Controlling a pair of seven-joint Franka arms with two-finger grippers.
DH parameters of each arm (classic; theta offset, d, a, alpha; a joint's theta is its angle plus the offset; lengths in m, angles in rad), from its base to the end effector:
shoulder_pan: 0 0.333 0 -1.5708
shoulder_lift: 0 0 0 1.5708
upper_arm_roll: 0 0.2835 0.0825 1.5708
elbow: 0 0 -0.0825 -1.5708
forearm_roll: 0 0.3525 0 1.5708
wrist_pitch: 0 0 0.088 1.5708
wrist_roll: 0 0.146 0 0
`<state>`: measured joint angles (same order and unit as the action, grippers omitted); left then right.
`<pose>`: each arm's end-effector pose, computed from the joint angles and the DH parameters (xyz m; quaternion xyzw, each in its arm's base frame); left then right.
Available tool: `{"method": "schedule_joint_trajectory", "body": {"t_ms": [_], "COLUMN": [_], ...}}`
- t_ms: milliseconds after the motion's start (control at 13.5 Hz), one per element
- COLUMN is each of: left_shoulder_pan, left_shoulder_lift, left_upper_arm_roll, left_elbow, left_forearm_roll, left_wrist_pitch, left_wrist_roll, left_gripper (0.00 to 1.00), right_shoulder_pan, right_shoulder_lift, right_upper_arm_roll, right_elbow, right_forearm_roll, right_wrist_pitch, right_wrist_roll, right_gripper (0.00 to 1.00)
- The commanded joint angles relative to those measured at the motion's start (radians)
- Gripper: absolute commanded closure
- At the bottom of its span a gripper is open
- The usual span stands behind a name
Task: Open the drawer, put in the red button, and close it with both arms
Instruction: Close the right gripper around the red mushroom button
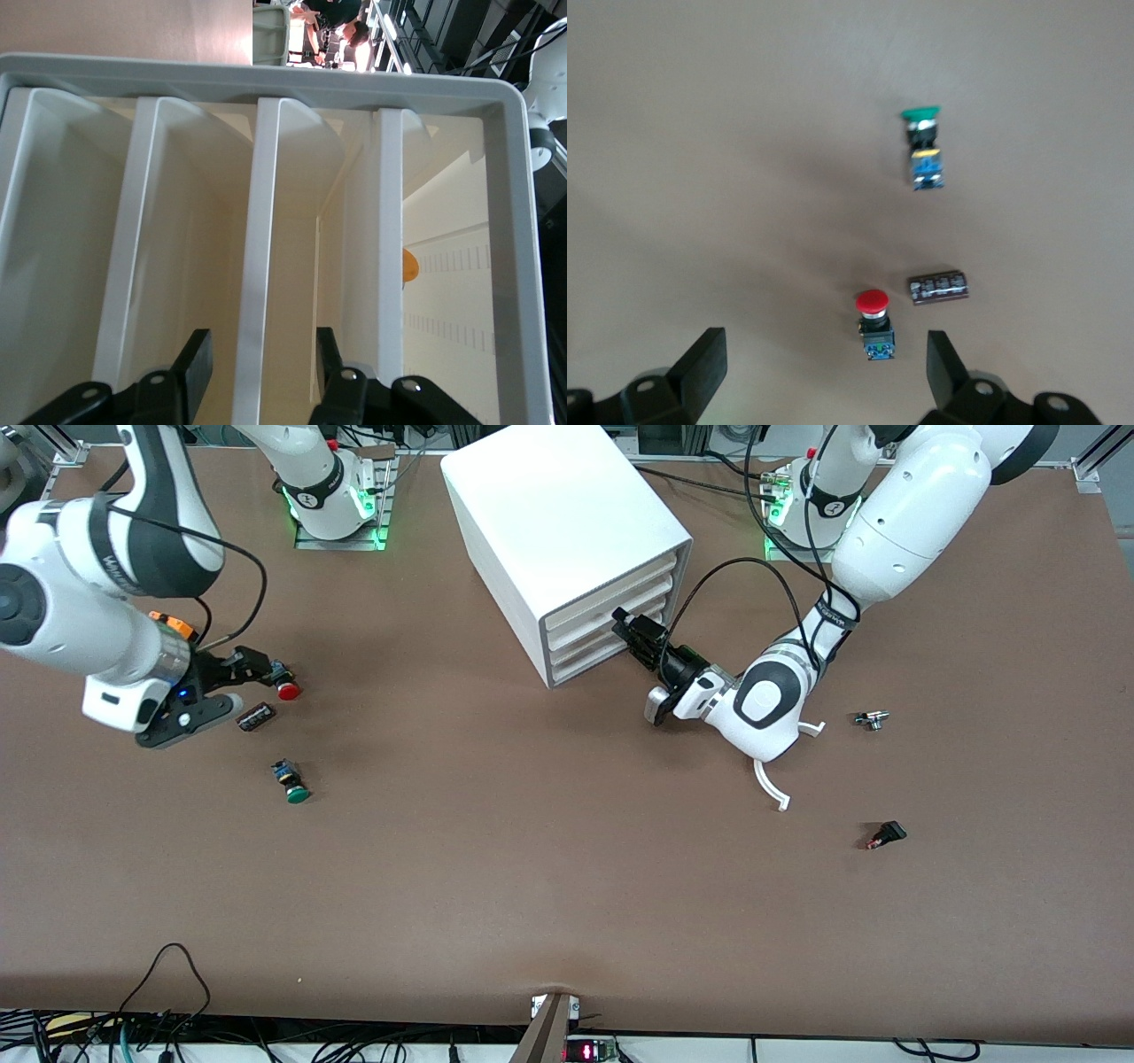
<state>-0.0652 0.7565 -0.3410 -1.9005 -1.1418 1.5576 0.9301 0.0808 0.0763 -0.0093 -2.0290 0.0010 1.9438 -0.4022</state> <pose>0.4040 -0.3218 0.1550 0.6670 -0.2116 -0.2705 0.6613 0.5113 0.0367 0.3426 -0.9690 -0.2336 0.0795 0.0134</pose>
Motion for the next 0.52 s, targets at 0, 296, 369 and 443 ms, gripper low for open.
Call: {"method": "schedule_joint_trajectory", "body": {"t_ms": [0, 296, 369, 443], "left_shoulder_pan": [-0.021, -0.076, -0.08, -0.081], "left_shoulder_lift": [-0.011, -0.009, -0.009, -0.009], "left_upper_arm_roll": [0.0, 0.0, 0.0, 0.0], "left_elbow": [-0.025, -0.032, -0.032, -0.031], "left_forearm_roll": [-0.059, -0.118, -0.13, -0.136], "left_wrist_pitch": [0.001, 0.031, 0.033, 0.033], "left_wrist_roll": [0.026, 0.026, 0.026, 0.027], "left_gripper": [0.52, 0.66, 0.66, 0.7], "right_shoulder_pan": [-0.003, -0.004, -0.004, -0.004], "right_shoulder_lift": [-0.086, -0.053, -0.047, -0.035], "right_upper_arm_roll": [0.0, -0.089, -0.115, -0.141], "right_elbow": [-0.212, -0.379, -0.407, -0.424], "right_forearm_roll": [0.016, 0.016, 0.016, 0.016], "right_wrist_pitch": [0.159, 0.381, 0.417, 0.44], "right_wrist_roll": [-0.064, -0.257, -0.301, -0.338], "right_gripper": [0.01, 0.03, 0.03, 0.03]}}
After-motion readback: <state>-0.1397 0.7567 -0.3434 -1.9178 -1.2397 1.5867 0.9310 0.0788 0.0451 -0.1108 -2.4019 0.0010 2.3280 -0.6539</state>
